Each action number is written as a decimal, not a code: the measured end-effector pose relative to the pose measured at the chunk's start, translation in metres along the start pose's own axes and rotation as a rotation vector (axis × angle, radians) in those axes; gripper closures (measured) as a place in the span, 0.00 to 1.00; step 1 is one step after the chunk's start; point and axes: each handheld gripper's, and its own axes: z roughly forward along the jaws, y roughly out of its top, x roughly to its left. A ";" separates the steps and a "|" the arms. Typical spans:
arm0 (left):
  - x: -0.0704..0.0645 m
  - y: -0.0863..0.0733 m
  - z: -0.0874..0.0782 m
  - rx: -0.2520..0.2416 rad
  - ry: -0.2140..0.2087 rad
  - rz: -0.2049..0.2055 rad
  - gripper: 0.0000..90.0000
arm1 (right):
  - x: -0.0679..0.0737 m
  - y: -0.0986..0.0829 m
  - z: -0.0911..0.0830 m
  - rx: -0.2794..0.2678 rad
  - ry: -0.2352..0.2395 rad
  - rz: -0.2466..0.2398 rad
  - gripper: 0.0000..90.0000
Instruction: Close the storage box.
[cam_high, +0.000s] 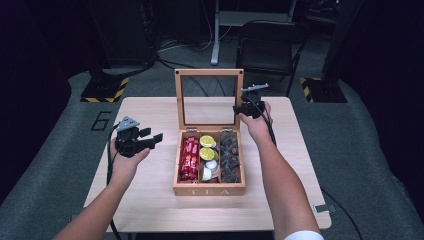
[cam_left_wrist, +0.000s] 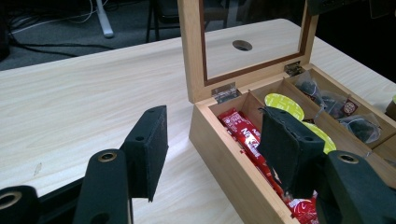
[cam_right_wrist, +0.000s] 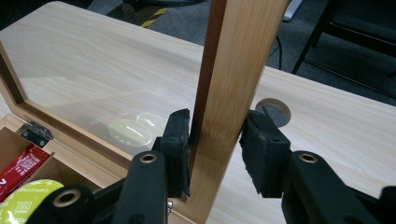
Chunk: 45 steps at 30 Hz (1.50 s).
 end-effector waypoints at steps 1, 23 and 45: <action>0.000 0.000 0.000 0.001 0.000 0.001 0.47 | 0.000 0.000 0.000 0.000 0.000 0.004 0.70; -0.010 0.009 0.016 0.005 -0.011 0.008 0.47 | 0.009 -0.009 -0.013 -0.040 -0.028 -0.015 0.71; -0.018 0.063 0.043 -0.045 0.045 0.015 0.47 | 0.022 -0.025 -0.030 -0.089 -0.064 -0.062 0.72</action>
